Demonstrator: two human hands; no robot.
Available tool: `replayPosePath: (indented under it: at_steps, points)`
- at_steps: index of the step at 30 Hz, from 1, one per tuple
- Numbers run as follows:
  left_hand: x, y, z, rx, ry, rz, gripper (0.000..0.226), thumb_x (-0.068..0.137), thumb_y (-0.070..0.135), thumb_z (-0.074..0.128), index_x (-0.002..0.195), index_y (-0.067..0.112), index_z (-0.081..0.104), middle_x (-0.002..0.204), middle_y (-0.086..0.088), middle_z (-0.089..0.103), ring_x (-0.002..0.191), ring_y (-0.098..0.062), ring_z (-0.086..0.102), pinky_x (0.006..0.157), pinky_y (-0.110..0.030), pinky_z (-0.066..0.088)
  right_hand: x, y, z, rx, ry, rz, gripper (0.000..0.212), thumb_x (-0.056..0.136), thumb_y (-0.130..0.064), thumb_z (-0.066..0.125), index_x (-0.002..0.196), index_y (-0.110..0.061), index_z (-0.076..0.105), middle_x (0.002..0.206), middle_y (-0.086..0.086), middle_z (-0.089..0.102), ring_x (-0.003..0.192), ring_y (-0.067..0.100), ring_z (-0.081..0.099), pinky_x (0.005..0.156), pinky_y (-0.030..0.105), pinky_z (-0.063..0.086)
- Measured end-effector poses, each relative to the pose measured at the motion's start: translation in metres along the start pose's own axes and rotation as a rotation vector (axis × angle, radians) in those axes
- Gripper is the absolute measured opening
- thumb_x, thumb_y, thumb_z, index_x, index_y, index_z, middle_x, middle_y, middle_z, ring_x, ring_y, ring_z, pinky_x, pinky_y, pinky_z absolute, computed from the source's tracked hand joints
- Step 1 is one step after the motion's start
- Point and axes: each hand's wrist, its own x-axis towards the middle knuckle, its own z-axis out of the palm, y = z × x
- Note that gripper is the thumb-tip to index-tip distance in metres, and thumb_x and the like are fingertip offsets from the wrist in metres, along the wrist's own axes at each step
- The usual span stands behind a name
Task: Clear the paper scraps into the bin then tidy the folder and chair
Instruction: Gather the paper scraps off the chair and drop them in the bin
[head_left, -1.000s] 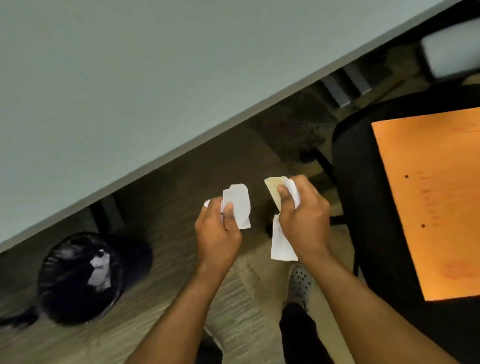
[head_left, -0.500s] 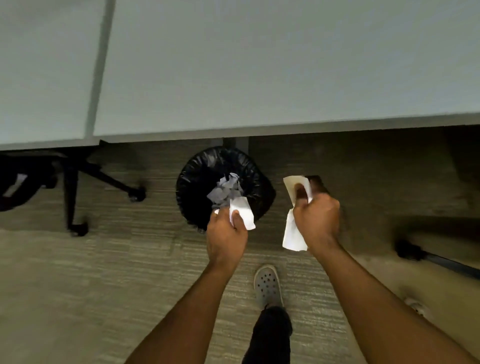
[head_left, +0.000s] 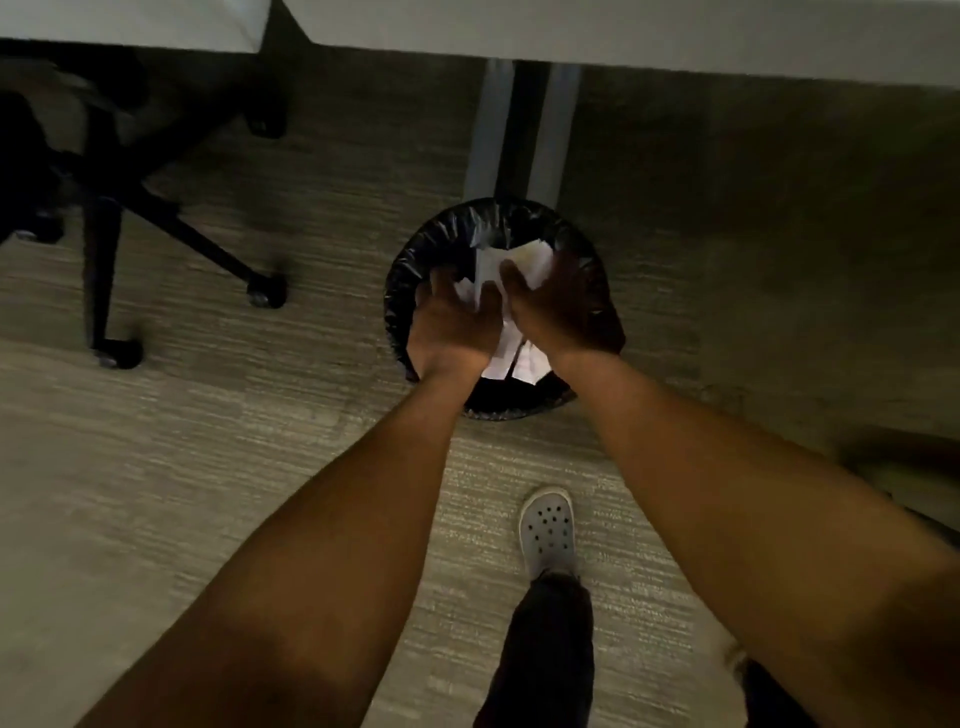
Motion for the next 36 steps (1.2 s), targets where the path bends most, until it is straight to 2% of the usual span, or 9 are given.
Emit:
replayPosePath:
  at_steps: [3, 9, 12, 16, 20, 23, 26, 32, 36]
  points:
    - [0.008, -0.011, 0.008, -0.054, -0.167, -0.038, 0.071, 0.091, 0.058, 0.039, 0.151, 0.025, 0.019, 0.149, -0.015, 0.04, 0.13, -0.035, 0.046, 0.103, -0.044, 0.04, 0.015, -0.001, 0.017, 0.101, -0.089, 0.106, 0.071, 0.091, -0.053, 0.05, 0.15, -0.02, 0.027, 0.155, 0.007, 0.03, 0.141, 0.027, 0.028, 0.115, 0.042, 0.023]
    - [-0.008, -0.037, 0.001, 0.048, -0.317, 0.215, 0.065, 0.092, 0.044, 0.031, 0.148, 0.012, 0.032, 0.158, -0.014, 0.025, 0.146, -0.031, 0.019, 0.119, -0.048, 0.014, 0.001, 0.02, 0.017, -0.223, -0.209, -0.115, 0.052, 0.096, -0.051, 0.038, 0.138, -0.021, 0.044, 0.146, 0.009, 0.042, 0.135, 0.028, 0.037, 0.11, 0.042, 0.029]
    - [-0.025, -0.037, 0.0, 0.094, -0.238, 0.272, 0.052, 0.097, 0.034, 0.036, 0.142, 0.008, 0.044, 0.151, -0.02, 0.038, 0.139, -0.035, 0.034, 0.113, -0.047, 0.029, -0.014, 0.026, 0.006, -0.324, -0.226, -0.141, 0.054, 0.095, -0.054, 0.035, 0.136, -0.02, 0.048, 0.145, 0.01, 0.044, 0.133, 0.029, 0.039, 0.11, 0.042, 0.03]
    - [-0.055, -0.025, -0.008, 0.051, -0.271, 0.361, 0.046, 0.097, 0.03, 0.037, 0.136, 0.011, 0.052, 0.141, -0.018, 0.05, 0.128, -0.036, 0.045, 0.102, -0.045, 0.04, -0.037, 0.027, -0.019, -0.375, -0.233, -0.149, 0.052, 0.097, -0.05, 0.034, 0.114, -0.012, 0.065, 0.121, 0.016, 0.062, 0.113, 0.032, 0.056, 0.096, 0.038, 0.043]
    - [-0.088, 0.0, -0.006, 0.001, -0.291, 0.435, 0.038, 0.098, 0.02, 0.041, 0.13, 0.004, 0.055, 0.135, -0.019, 0.055, 0.126, -0.035, 0.049, 0.101, -0.043, 0.042, -0.062, 0.036, -0.059, -0.296, -0.268, -0.102, 0.042, 0.099, -0.041, 0.039, 0.115, -0.012, 0.065, 0.118, 0.014, 0.064, 0.109, 0.03, 0.058, 0.091, 0.035, 0.044]
    - [-0.116, 0.027, 0.001, 0.054, -0.318, 0.434, 0.036, 0.095, 0.025, 0.04, 0.107, -0.001, 0.063, 0.111, -0.024, 0.064, 0.107, -0.039, 0.057, 0.091, -0.046, 0.045, -0.073, 0.046, -0.093, -0.243, -0.149, -0.063, 0.043, 0.098, -0.045, 0.039, 0.1, -0.015, 0.07, 0.104, 0.012, 0.07, 0.096, 0.028, 0.064, 0.078, 0.03, 0.047]
    - [-0.145, 0.063, 0.013, 0.131, -0.365, 0.482, 0.023, 0.096, 0.016, 0.044, 0.094, 0.0, 0.061, 0.095, -0.022, 0.065, 0.093, -0.037, 0.058, 0.083, -0.046, 0.046, -0.084, 0.066, -0.134, -0.162, -0.109, -0.03, 0.044, 0.098, -0.046, 0.036, 0.094, -0.017, 0.07, 0.098, 0.009, 0.071, 0.092, 0.025, 0.065, 0.081, 0.031, 0.049]
    - [-0.206, 0.145, 0.033, 0.2, -0.446, 0.701, 0.026, 0.098, 0.024, 0.038, 0.096, 0.008, 0.058, 0.096, -0.014, 0.064, 0.093, -0.03, 0.058, 0.085, -0.045, 0.045, -0.116, 0.108, -0.232, -0.097, 0.036, 0.063, 0.053, 0.098, -0.051, 0.029, 0.104, -0.012, 0.066, 0.106, 0.012, 0.067, 0.103, 0.027, 0.058, 0.091, 0.041, 0.045]
    - [-0.256, 0.213, 0.04, 0.259, -0.505, 0.839, 0.034, 0.097, 0.03, 0.041, 0.115, 0.01, 0.061, 0.113, -0.011, 0.065, 0.107, -0.028, 0.057, 0.094, -0.042, 0.044, -0.148, 0.133, -0.321, -0.126, 0.095, 0.079, 0.055, 0.099, -0.051, 0.027, 0.107, -0.012, 0.064, 0.108, 0.012, 0.065, 0.106, 0.028, 0.055, 0.094, 0.043, 0.042]
